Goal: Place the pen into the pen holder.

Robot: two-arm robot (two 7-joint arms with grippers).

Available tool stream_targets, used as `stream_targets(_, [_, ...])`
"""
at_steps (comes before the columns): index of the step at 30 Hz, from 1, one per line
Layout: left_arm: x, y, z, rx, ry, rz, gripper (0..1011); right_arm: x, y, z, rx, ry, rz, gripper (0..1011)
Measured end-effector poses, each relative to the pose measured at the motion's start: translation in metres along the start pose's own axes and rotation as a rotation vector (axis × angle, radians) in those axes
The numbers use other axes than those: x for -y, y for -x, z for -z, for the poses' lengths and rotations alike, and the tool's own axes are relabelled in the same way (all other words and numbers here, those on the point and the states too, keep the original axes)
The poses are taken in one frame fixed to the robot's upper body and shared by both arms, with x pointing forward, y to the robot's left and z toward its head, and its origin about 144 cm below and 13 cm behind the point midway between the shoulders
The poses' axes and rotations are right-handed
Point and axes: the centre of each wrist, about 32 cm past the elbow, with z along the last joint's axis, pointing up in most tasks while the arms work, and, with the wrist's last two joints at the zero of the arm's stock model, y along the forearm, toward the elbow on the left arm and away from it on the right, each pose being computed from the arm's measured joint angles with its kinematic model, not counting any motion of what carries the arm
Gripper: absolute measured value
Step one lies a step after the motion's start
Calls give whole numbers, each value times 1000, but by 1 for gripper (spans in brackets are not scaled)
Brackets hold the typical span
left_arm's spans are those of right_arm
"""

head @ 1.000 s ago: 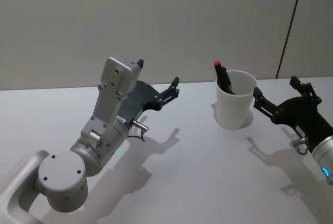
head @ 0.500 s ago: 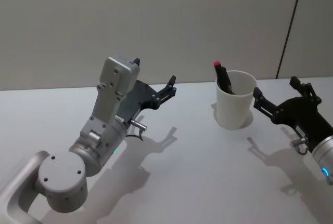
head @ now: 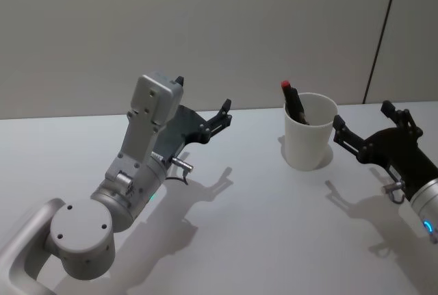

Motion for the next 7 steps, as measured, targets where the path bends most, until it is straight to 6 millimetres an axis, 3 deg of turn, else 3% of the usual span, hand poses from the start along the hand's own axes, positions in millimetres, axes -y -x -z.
stream_targets(7, [0,0,0,0,0,0,1001,0,0,0,0,0,0,1001])
